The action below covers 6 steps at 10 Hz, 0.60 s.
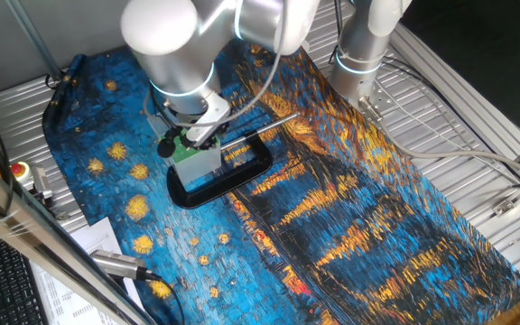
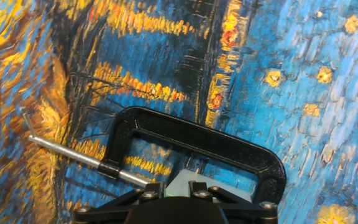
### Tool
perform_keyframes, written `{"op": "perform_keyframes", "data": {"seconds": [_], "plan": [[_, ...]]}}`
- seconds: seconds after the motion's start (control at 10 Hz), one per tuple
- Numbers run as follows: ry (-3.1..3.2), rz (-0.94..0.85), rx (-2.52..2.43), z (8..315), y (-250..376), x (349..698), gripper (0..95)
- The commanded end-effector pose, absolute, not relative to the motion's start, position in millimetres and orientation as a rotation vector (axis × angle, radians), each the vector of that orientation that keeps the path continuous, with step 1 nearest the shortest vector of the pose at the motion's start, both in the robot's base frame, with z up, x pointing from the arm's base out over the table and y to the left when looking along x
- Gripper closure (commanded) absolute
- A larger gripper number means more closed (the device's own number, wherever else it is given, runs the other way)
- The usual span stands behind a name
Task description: Insert a large pipette tip into the holder for large pipette tips
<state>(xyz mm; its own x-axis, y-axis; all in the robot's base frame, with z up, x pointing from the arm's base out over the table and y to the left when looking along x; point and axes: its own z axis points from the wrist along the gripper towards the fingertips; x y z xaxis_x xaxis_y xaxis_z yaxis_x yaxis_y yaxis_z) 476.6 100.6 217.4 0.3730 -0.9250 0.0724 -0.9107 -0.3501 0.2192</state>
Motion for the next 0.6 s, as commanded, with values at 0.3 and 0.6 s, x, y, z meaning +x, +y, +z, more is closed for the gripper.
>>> {"op": "perform_keyframes", "data": {"seconds": [0.3, 0.6], "plan": [[-1.614, -0.089, 2.419, 219.1, 100.6, 470.5, 76.0], [-1.569, -0.082, 2.441, 219.7, 97.4, 463.8, 76.0]]}}
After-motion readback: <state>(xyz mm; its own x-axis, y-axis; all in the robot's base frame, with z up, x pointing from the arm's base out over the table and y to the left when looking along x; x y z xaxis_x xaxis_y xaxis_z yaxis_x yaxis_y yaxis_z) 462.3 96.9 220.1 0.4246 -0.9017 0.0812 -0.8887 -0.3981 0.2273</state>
